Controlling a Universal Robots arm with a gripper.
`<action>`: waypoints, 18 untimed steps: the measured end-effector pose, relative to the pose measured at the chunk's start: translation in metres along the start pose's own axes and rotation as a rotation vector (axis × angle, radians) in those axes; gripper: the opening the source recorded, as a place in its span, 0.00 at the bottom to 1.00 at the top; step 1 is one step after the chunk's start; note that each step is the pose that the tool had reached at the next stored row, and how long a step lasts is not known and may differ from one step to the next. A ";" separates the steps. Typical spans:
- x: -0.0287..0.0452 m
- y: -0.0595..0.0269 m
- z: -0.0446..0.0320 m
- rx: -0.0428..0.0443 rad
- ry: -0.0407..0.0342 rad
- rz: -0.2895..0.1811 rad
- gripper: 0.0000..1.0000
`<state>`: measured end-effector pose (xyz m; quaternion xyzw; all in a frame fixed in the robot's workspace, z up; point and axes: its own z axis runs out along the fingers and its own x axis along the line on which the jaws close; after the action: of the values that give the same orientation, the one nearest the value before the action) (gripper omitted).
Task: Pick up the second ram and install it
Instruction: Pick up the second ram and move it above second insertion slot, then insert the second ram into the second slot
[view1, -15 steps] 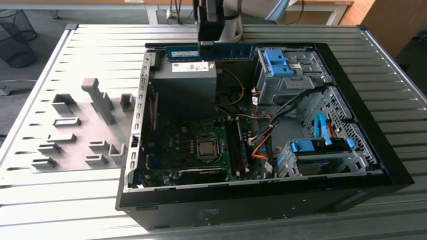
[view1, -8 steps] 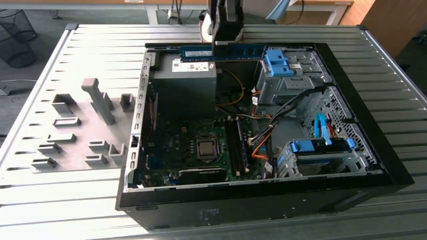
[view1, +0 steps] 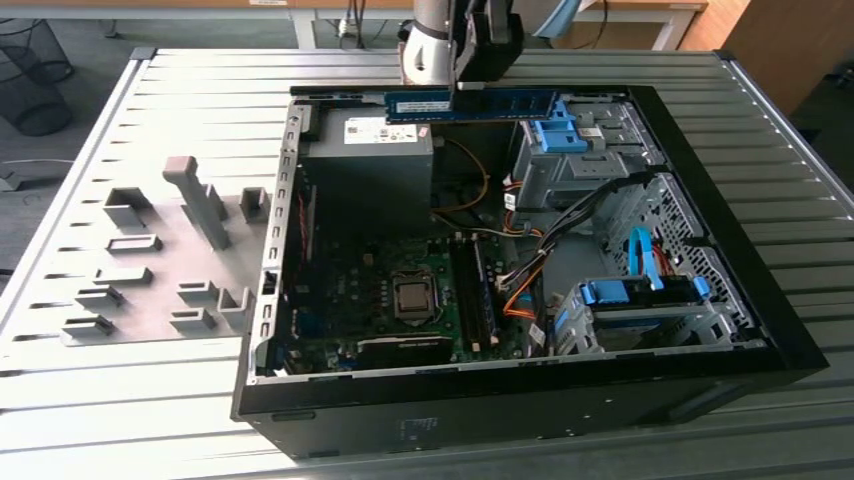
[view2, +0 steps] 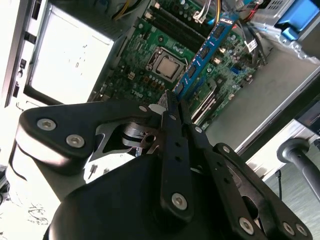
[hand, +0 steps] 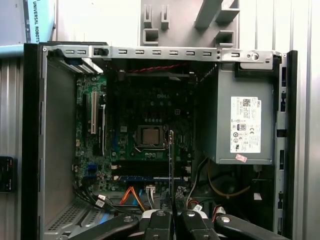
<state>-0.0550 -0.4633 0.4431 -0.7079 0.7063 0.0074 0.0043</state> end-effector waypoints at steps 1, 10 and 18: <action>0.0000 -0.0007 0.0000 0.0000 0.0000 0.000 0.14; 0.0000 -0.0010 0.0000 0.0000 0.0001 0.000 0.14; 0.0000 -0.0011 0.0001 0.0003 0.0007 0.017 0.14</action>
<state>-0.0539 -0.4632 0.4429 -0.7018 0.7123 0.0070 0.0041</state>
